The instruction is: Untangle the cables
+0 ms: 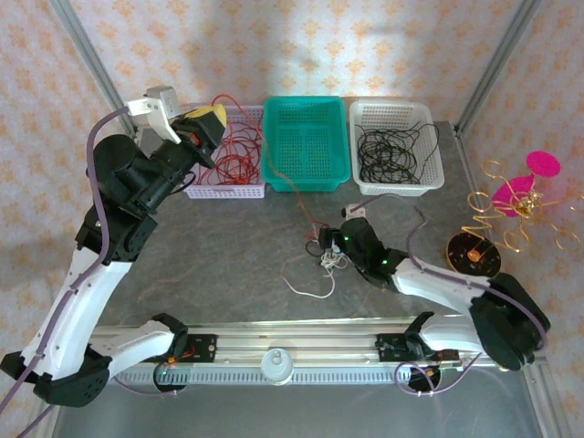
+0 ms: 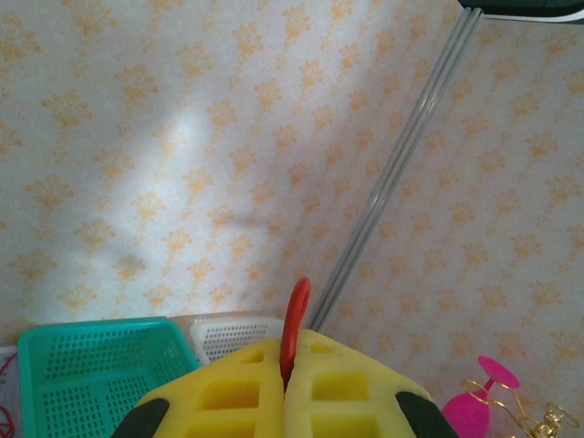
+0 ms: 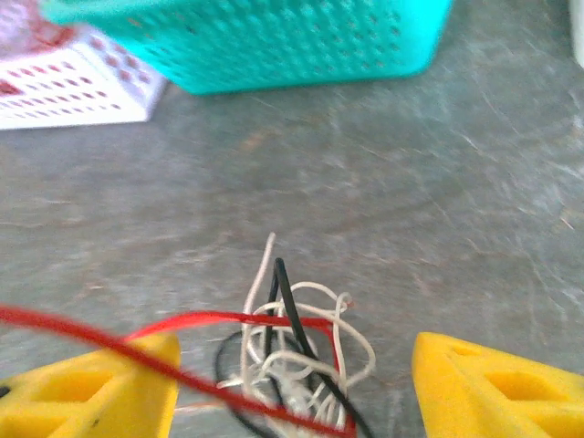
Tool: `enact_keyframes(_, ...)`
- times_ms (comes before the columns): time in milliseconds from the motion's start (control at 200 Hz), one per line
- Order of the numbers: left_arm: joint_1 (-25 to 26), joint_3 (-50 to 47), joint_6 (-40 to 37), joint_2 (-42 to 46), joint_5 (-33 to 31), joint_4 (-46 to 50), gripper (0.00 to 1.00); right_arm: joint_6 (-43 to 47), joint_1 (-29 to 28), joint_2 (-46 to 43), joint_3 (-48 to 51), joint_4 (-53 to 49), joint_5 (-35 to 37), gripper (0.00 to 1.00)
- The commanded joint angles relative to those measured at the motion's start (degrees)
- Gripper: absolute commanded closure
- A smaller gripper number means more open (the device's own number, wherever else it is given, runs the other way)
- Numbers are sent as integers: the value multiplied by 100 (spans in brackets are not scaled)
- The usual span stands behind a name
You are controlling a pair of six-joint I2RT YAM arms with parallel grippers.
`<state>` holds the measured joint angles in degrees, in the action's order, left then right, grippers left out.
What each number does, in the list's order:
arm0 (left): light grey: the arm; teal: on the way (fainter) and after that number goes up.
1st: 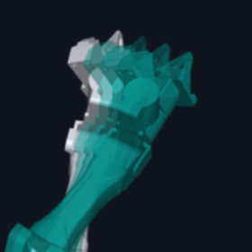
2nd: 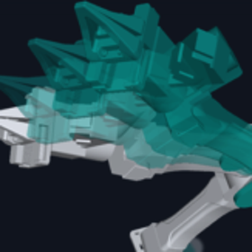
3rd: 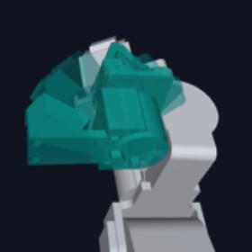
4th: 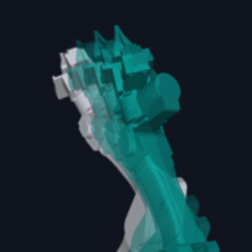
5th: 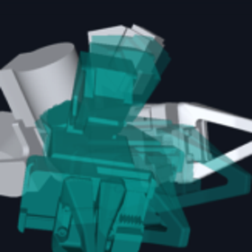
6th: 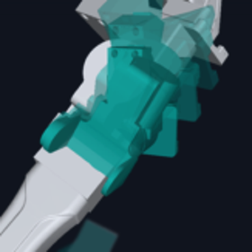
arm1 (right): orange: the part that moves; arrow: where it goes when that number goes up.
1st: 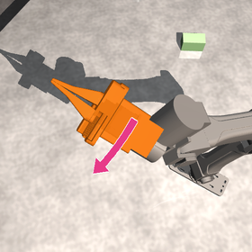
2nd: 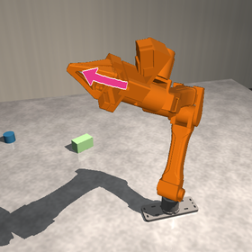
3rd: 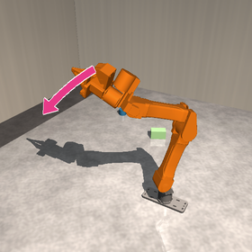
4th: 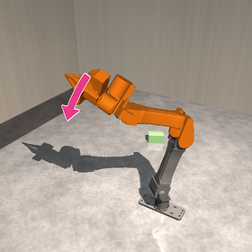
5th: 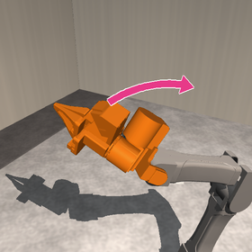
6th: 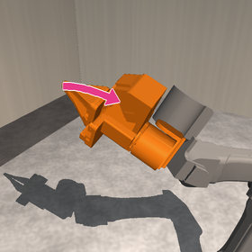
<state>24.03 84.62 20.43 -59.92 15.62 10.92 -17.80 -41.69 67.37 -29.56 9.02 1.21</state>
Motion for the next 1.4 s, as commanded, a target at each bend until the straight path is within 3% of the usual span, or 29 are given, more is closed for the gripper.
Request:
enact_keyframes(0,13,84,-69,-94,106,-244,100,476,12,-532,-182,-246,-485,31)
enact_keyframes(300,11,226,60,-297,462,-373,100,1291,12,-392,-1008,-486,-1314,29)
enact_keyframes(556,14,914,23,-344,750,-486,100,1202,62,943,-1745,-263,303,31)
enact_keyframes(671,14,1333,-4,-366,958,-738,100,897,118,1421,-1670,45,187,36)
enact_keyframes(761,11,1688,-69,-414,993,-905,100,643,117,1734,-1555,165,75,46)
enact_keyframes(966,9,2856,-288,-893,743,-925,100,237,117,2014,-1035,550,16,58)
enact_keyframes(1111,12,3674,-456,-1371,839,-849,100,174,125,2124,-781,616,238,58)
enact_keyframes(1391,7,4341,-798,-1732,484,-1129,100,29,143,2064,-451,680,368,44)
